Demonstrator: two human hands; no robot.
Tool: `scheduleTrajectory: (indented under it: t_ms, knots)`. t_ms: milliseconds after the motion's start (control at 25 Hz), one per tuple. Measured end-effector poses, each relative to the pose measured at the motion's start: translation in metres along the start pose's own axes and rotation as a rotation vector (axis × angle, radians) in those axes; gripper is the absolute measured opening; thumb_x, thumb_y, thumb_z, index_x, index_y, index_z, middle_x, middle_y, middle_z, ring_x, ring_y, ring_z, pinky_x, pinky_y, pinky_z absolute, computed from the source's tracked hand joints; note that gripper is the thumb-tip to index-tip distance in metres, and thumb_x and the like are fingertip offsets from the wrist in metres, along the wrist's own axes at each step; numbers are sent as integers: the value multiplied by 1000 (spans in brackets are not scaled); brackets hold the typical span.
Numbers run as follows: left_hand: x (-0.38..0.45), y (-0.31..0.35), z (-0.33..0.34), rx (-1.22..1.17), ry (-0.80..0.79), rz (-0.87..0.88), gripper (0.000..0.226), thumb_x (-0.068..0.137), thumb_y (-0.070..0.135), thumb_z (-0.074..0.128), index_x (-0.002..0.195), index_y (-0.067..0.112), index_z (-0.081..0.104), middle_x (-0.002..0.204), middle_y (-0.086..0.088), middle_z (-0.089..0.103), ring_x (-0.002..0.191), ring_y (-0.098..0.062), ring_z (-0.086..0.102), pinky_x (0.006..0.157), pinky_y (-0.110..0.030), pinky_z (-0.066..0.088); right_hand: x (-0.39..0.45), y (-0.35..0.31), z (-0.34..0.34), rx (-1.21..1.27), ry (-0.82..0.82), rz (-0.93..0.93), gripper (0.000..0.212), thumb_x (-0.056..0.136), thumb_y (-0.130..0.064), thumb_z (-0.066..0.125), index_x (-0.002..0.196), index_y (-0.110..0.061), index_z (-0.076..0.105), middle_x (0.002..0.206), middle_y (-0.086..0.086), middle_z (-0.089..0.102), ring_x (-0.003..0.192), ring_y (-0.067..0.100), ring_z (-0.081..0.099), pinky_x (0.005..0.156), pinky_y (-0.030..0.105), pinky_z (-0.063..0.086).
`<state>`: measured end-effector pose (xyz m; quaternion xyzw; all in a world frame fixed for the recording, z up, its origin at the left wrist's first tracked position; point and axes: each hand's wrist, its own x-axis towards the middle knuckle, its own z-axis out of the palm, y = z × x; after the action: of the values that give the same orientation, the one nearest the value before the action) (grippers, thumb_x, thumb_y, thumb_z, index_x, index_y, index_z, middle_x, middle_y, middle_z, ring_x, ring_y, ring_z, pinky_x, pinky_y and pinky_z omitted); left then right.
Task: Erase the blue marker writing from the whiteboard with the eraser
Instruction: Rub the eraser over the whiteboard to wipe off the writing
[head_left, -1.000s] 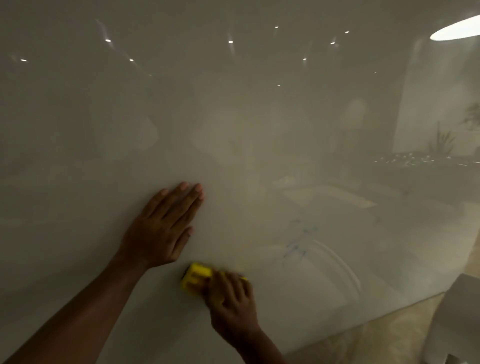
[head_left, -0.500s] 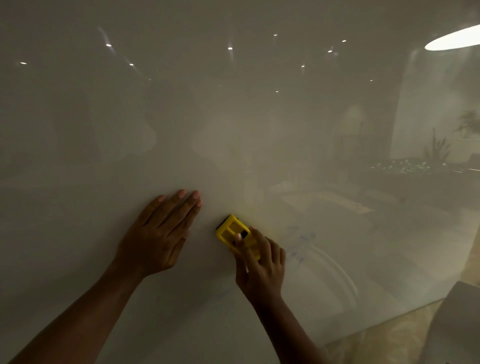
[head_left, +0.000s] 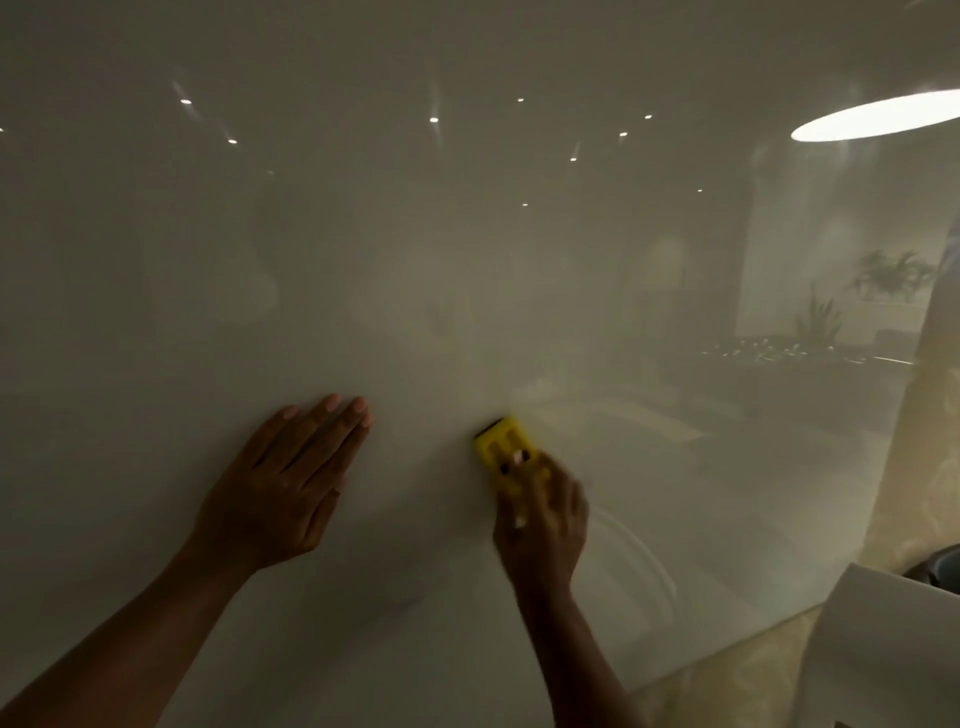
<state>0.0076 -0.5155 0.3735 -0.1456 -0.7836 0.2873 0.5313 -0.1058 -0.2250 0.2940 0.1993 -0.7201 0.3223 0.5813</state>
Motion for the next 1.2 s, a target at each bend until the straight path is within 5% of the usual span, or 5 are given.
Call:
scheduleTrajectory:
  t_ms: [80,280,480,800,1200]
  knots:
    - [-1,0,-2,-3,-6,-10,66,105,27,43,168,7,36,178,-10,30,164,-31,29,128,-54,30,9,-10,4,77,24,159,38,95,-28,63,133,-21,63,129,16,62,102,39,61,83,42,47]
    - [-1,1,-1,-9,12,4,65,105,25,41,166,4,38,176,-12,34,160,-33,37,125,-56,34,-30,-16,13,39,-192,-551,36,82,-16,82,117,-26,78,134,15,67,108,36,66,85,41,50]
    - [-1,3,-1,2,7,-6,64,105,24,40,166,4,39,175,-12,36,158,-36,41,123,-56,35,-46,-44,17,154,-102,-75,57,88,-20,80,141,-25,59,134,17,64,103,35,62,83,40,44]
    - [-1,3,-1,-4,13,-12,63,105,24,40,165,4,41,174,-13,38,157,-37,40,123,-56,36,-79,-42,31,145,-301,-654,33,92,-16,60,120,-31,69,151,11,52,115,35,62,91,43,48]
    - [-1,3,1,-6,-1,-20,64,107,25,37,168,7,36,177,-10,31,166,-29,24,127,-54,30,-90,-49,29,227,-366,-592,34,90,-18,67,122,-30,67,148,11,54,114,35,62,91,42,48]
